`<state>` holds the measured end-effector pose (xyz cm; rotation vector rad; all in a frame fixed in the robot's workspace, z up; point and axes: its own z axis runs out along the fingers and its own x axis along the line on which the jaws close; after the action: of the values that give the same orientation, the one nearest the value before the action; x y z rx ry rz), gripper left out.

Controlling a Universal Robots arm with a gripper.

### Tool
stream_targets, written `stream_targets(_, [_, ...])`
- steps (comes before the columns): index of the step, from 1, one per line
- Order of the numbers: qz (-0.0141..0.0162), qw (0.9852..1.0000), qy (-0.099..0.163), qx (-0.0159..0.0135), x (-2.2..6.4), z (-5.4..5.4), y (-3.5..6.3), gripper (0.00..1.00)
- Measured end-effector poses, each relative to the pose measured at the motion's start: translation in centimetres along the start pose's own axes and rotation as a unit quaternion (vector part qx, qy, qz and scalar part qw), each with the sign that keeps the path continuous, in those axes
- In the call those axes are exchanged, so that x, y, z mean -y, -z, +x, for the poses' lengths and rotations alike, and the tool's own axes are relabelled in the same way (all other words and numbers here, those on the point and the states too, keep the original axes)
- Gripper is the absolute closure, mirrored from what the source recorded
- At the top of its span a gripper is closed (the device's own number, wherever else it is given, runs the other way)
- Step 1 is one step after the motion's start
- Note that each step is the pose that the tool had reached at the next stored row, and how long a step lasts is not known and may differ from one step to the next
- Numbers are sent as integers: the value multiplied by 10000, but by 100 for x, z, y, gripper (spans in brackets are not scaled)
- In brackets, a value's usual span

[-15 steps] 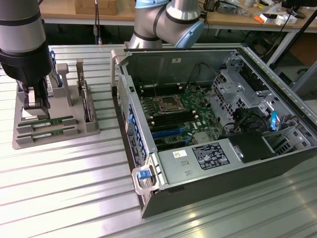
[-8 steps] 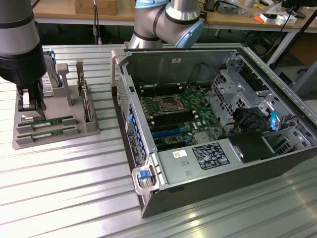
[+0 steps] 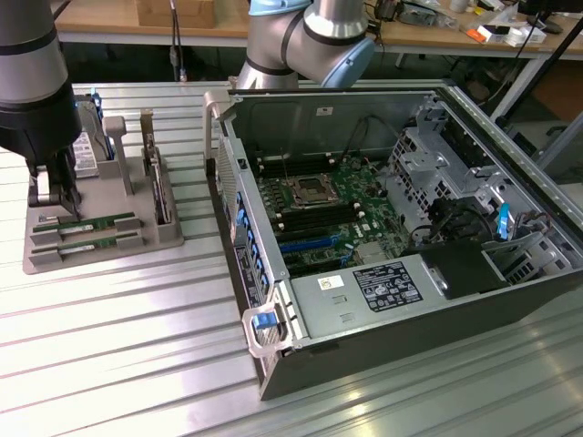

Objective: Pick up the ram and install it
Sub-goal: 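Pick up the ram and move it above insertion slot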

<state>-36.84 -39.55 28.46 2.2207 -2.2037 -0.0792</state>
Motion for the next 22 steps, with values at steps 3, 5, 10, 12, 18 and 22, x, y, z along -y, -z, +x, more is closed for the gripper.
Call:
stream_targets(3, [-1, 10000, 0, 0, -14, 0, -7, 64])
stream_targets(5, [0, 10000, 0, 0, -23, 0, -14, 64])
stream_targets(10, [0, 10000, 0, 0, -47, 0, -28, 64])
stream_targets(12, [0, 10000, 0, 0, -55, 1, -34, 64])
stream_targets(18, [0, 10000, 0, 0, -83, 1, -52, 64])
stream_targets(22, [-1, 10000, 0, 0, -110, 1, -67, 64])
